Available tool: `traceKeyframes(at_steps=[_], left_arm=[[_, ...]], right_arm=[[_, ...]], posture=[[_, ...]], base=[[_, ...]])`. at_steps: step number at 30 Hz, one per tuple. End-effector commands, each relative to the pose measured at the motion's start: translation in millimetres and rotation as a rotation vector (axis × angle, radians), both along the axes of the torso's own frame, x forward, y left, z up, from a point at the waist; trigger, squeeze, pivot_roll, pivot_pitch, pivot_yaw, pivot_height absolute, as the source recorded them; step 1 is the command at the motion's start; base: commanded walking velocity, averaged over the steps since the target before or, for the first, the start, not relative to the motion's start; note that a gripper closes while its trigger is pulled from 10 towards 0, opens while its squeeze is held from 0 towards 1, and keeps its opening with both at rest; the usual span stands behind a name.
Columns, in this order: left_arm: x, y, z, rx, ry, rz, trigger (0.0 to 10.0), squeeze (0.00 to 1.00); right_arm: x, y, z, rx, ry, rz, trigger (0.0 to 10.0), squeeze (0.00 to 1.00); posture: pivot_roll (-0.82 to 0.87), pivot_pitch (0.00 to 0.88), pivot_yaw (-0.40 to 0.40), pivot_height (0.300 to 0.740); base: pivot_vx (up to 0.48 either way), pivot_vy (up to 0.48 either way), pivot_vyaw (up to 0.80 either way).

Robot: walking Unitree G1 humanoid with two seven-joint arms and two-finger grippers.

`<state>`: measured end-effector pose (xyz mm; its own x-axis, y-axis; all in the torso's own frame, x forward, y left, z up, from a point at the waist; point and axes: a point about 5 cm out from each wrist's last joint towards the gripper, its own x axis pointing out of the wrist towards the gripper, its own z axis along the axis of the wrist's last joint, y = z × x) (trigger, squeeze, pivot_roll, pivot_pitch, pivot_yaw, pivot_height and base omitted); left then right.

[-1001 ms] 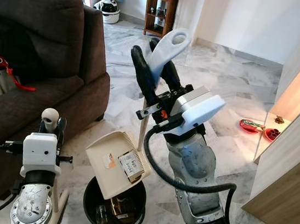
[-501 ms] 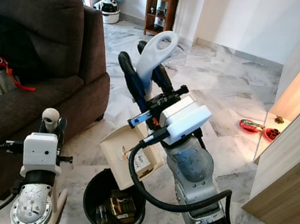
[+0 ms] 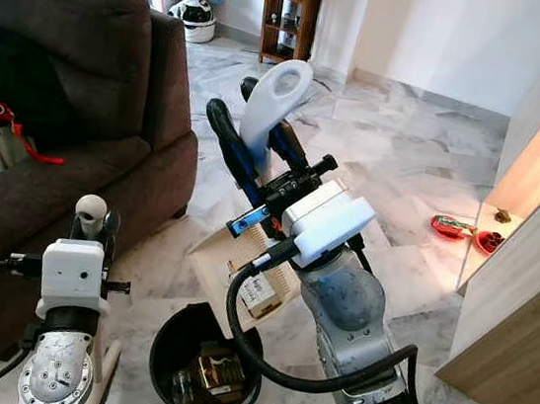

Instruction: Sweep floor

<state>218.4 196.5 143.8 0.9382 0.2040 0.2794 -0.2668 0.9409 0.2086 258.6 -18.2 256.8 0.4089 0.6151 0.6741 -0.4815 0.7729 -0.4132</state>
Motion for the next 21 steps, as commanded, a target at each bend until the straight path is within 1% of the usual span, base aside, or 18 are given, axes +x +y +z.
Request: traceKeyframes(at_steps=[1,2,3,5,21], left_arm=[[1.9,-2.2,6.9,0.041,-0.038,-0.014,10.0,0.00],[1.9,-2.2,6.9,0.041,-0.038,-0.014,10.0,0.00],[2.1,-2.2,6.8,0.041,-0.037,-0.014,10.0,0.00],[2.2,-2.3,6.2,0.041,-0.035,-0.015,10.0,0.00],[2.4,-2.3,5.3,0.042,-0.031,-0.020,10.0,0.00]], right_arm=[[-8.1,4.5,10.7,-0.011,-0.083,0.041,10.0,0.00],[-8.1,4.5,10.7,-0.011,-0.083,0.041,10.0,0.00],[-8.0,6.9,7.8,-0.032,-0.064,0.063,10.0,0.00],[-9.1,9.6,2.3,-0.064,-0.057,0.078,10.0,0.00],[-7.2,5.7,5.9,-0.048,-0.081,0.044,10.0,0.00]], posture=[[0.11,0.000,0.017,0.740],[0.11,0.000,0.017,0.740],[0.11,0.000,0.017,0.740],[0.11,0.000,0.017,0.740],[0.11,0.000,0.021,0.740]], base=[[0.000,0.000,0.00],[0.000,0.000,0.00],[0.000,0.000,0.00],[0.000,0.000,0.00],[0.000,0.000,0.00]])
